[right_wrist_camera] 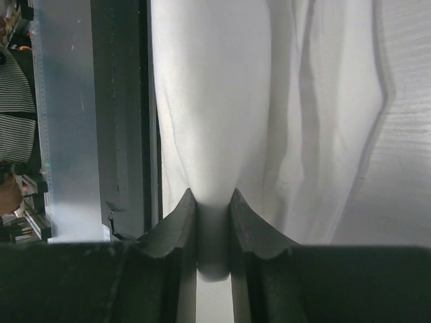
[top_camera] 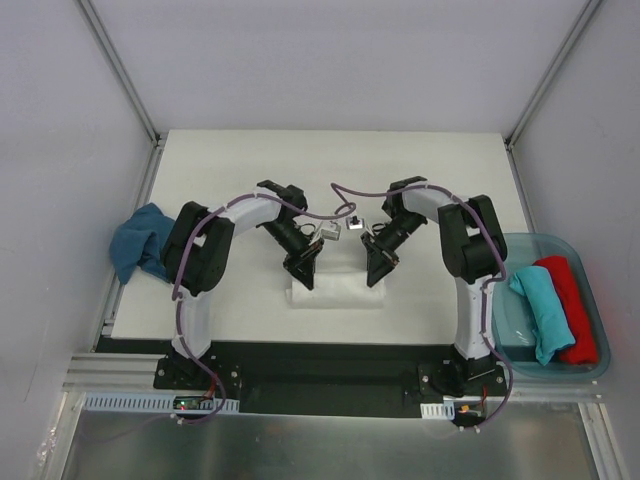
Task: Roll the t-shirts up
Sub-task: Roll the T-shirt to the center of the board.
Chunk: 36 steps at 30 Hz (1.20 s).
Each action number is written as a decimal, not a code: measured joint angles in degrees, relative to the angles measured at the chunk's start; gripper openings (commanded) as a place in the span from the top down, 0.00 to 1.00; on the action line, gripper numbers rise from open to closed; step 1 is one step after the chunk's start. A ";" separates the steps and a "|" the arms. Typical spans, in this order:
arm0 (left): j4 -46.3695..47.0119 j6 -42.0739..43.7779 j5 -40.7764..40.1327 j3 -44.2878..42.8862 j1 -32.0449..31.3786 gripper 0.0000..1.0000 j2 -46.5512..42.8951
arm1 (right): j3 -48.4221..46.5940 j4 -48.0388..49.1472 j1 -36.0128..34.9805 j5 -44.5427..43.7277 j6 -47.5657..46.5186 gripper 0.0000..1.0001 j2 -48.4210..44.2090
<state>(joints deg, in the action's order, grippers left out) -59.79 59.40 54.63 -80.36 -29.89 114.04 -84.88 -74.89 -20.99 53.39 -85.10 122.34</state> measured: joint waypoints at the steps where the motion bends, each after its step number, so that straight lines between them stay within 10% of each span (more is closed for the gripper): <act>1: -1.36 0.00 0.61 -1.40 0.48 0.98 1.75 | -0.57 -0.44 0.26 0.11 0.07 0.92 0.85; 14: -4.42 -6.03 -0.50 -8.09 4.83 0.62 9.75 | -13.22 -6.03 2.23 0.66 10.25 0.92 13.84; 26: 13.75 -8.52 -12.94 6.25 5.46 0.46 -17.42 | -15.43 -6.60 3.02 -2.60 15.52 0.93 15.26; 36: 33.66 -5.86 -19.23 22.45 -8.81 0.43 -25.81 | -15.43 -6.67 3.26 -3.72 17.05 0.93 15.26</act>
<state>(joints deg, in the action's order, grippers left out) -26.13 53.54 35.40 -57.91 -38.70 88.23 -100.31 -81.56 -17.74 49.67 -68.05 137.60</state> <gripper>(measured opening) 0.562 0.207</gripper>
